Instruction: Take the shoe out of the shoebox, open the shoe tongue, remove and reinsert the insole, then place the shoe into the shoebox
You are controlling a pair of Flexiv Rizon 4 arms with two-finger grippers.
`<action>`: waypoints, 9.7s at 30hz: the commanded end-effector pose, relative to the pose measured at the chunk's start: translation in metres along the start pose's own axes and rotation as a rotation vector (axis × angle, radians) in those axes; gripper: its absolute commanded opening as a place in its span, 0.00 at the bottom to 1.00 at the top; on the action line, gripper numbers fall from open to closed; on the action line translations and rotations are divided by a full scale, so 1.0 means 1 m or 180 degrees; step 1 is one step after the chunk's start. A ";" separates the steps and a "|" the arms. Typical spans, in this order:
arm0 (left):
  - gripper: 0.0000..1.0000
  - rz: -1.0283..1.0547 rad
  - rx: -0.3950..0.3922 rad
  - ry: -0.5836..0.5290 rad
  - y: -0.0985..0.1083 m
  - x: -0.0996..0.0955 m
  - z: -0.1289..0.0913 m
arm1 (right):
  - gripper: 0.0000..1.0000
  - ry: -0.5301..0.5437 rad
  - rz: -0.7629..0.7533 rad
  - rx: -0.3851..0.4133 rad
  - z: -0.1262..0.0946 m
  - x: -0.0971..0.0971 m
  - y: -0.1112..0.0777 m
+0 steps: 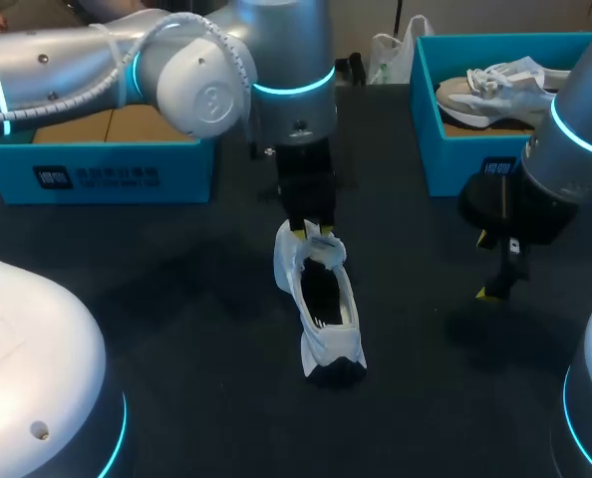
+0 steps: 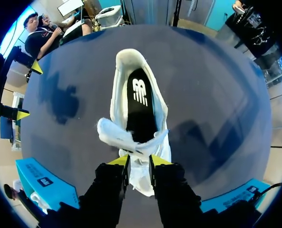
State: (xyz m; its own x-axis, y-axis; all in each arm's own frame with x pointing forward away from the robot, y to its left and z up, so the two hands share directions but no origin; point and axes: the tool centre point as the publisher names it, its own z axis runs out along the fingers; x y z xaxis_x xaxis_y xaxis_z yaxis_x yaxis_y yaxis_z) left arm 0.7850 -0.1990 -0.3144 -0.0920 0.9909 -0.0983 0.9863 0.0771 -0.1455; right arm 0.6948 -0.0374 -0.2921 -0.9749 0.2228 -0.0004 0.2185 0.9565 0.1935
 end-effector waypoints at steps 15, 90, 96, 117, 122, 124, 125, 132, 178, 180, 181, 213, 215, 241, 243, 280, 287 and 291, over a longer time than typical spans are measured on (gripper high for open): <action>0.28 0.0008 -0.0154 -0.0215 -0.021 0.013 -0.008 | 1.00 -0.0008 0.0000 0.0003 0.001 0.001 0.000; 1.00 -0.0624 -0.0394 -0.0159 -0.081 0.022 -0.043 | 1.00 -0.0008 0.0000 0.0003 0.001 0.001 0.000; 1.00 -0.0735 -0.0279 -0.0151 -0.082 0.024 -0.043 | 1.00 -0.0008 0.0000 0.0003 0.001 0.001 0.000; 1.00 -0.3772 -0.0243 -0.0121 -0.126 0.029 -0.030 | 1.00 -0.0008 0.0000 0.0003 0.001 0.001 0.000; 1.00 -0.4211 -0.0036 -0.0138 -0.142 0.025 -0.022 | 1.00 -0.0008 0.0000 0.0003 0.001 0.001 0.000; 1.00 -0.4387 -0.0091 -0.0278 -0.147 0.026 -0.021 | 1.00 -0.0008 0.0000 0.0003 0.001 0.001 0.000; 1.00 -0.4425 -0.0071 -0.0272 -0.149 0.027 -0.020 | 1.00 -0.0008 0.0000 0.0003 0.001 0.001 0.000; 1.00 -0.4894 -0.0174 -0.0322 -0.156 0.020 -0.009 | 1.00 -0.0008 0.0000 0.0003 0.001 0.001 0.000; 0.78 -0.5282 -0.0385 -0.0503 -0.156 -0.007 0.101 | 1.00 -0.0008 0.0000 0.0003 0.001 0.001 0.000; 0.76 -0.5315 -0.0421 -0.0492 -0.155 -0.007 0.103 | 1.00 -0.0008 0.0000 0.0003 0.001 0.001 0.000; 0.66 -0.5324 -0.0433 -0.0493 -0.155 -0.007 0.104 | 1.00 -0.0008 0.0000 0.0003 0.001 0.001 0.000; 0.00 -0.4737 -0.0432 -0.0191 -0.136 0.015 -0.026 | 1.00 -0.0008 0.0000 0.0003 0.001 0.001 0.000; 0.00 -0.4730 -0.0516 -0.0206 -0.129 0.018 -0.039 | 1.00 -0.0008 0.0000 0.0003 0.001 0.001 0.000; 0.00 -0.4573 -0.0610 -0.0170 0.008 0.074 -0.174 | 1.00 -0.0008 0.0000 0.0003 0.001 0.001 0.000; 0.00 -0.4537 -0.0687 -0.0083 0.022 0.079 -0.183 | 1.00 -0.0008 0.0000 0.0003 0.001 0.001 0.000; 0.00 -0.4634 -0.0660 -0.0224 0.122 0.207 -0.241 | 1.00 -0.0008 0.0000 0.0003 0.001 0.001 0.000; 0.00 -0.4634 -0.0660 -0.0224 0.122 0.207 -0.241 | 1.00 -0.0008 0.0000 0.0003 0.001 0.001 0.000; 0.00 -0.4634 -0.0660 -0.0224 0.122 0.207 -0.241 | 1.00 -0.0008 0.0000 0.0003 0.001 0.001 0.000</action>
State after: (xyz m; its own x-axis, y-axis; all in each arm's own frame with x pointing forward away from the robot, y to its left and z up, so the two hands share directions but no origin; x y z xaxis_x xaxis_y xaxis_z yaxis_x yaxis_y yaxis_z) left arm 0.9211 0.0408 -0.1162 -0.9993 0.0196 -0.0333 0.0201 0.9997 -0.0138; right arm 0.6947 -0.0375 -0.2920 -0.9748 0.2230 -0.0005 0.2187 0.9564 0.1936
